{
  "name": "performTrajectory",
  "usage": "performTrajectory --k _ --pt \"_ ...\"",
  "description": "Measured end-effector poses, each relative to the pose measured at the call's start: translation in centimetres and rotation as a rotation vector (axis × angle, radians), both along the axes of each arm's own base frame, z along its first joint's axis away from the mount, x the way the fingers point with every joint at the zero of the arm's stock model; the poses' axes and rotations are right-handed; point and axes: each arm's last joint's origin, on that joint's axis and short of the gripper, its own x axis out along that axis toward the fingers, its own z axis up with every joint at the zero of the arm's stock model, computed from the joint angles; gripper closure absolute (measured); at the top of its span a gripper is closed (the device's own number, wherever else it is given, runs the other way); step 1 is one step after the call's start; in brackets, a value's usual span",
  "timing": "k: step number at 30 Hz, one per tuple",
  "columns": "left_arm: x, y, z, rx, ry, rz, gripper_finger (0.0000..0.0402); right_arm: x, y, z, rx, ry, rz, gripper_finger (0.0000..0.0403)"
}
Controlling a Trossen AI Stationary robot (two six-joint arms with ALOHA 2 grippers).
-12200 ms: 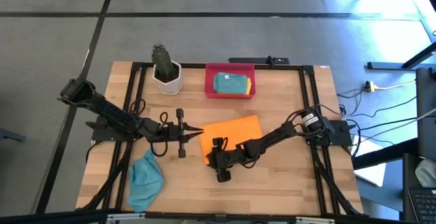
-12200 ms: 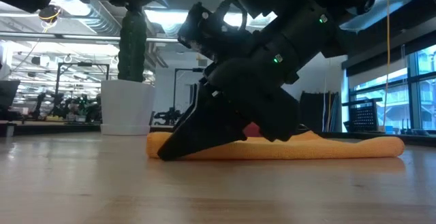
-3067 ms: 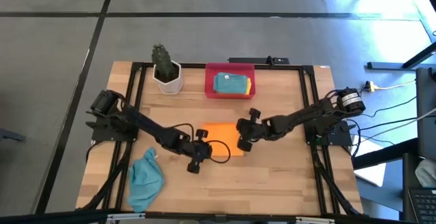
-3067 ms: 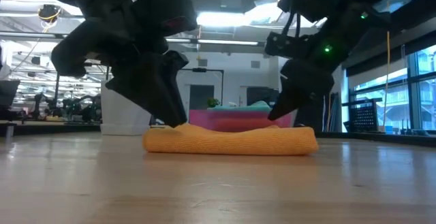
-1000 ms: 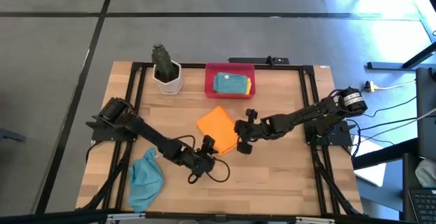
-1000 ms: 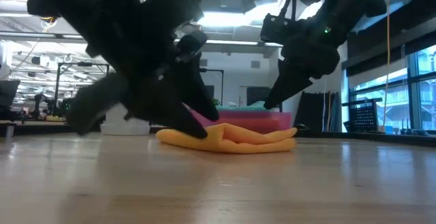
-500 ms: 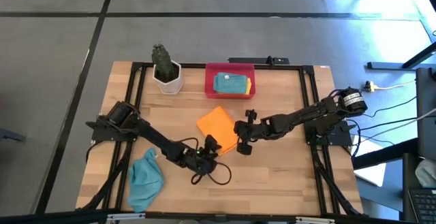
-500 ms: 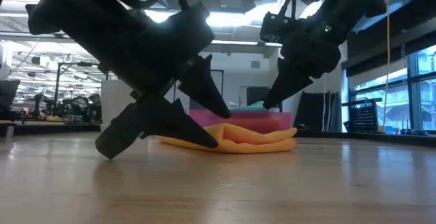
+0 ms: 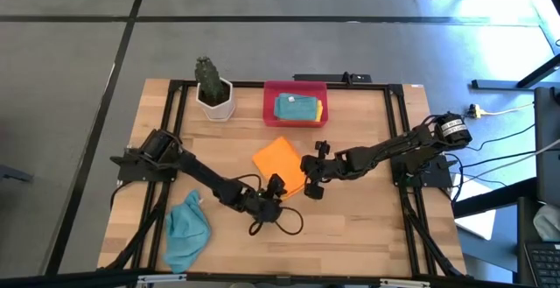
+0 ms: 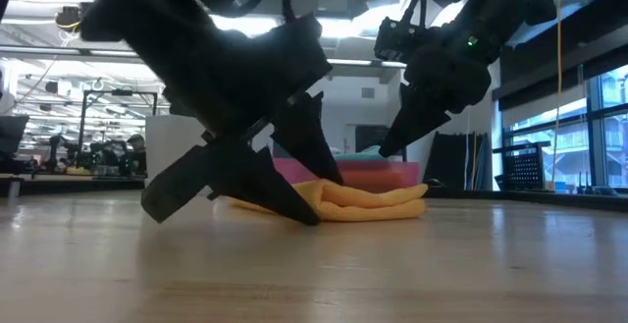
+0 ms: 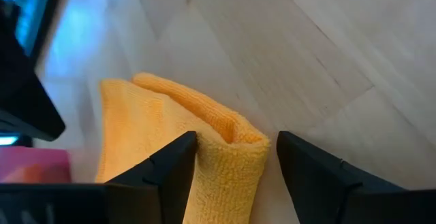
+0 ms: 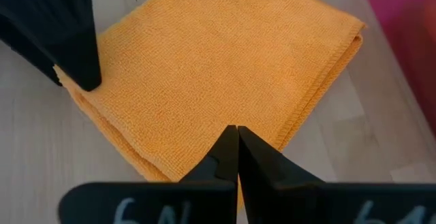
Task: Fold microfiber towels
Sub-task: Fold the orange microfiber cloth
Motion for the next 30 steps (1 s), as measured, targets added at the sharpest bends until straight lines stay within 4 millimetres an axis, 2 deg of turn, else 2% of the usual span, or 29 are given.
performTrajectory --k 6,12,17,23,26,30 --pt "0.7 0.4 0.7 0.001 0.05 0.006 0.0206 0.0 0.0 0.0 0.0 -0.001 0.0 0.0398" --pt "0.4 0.6 0.6 0.024 0.076 0.02 0.0233 0.0 0.1 0.0 0.034 0.007 0.025 0.0398" --pt "0.4 0.6 0.5 0.032 0.081 0.017 0.0273 -0.2 1.9 0.0 0.076 0.005 0.106 0.0398" --pt "0.4 0.7 0.4 0.032 0.084 0.016 0.0349 -1.1 4.3 -0.1 0.039 0.026 0.182 0.0394" --pt "0.3 0.6 0.4 0.032 0.084 0.017 0.039 -1.6 5.4 -0.2 -0.017 0.039 0.228 0.0377" --pt "0.3 0.5 0.4 0.022 0.069 0.027 0.0398 -2.3 6.4 -0.3 -0.101 0.064 0.264 0.0335"
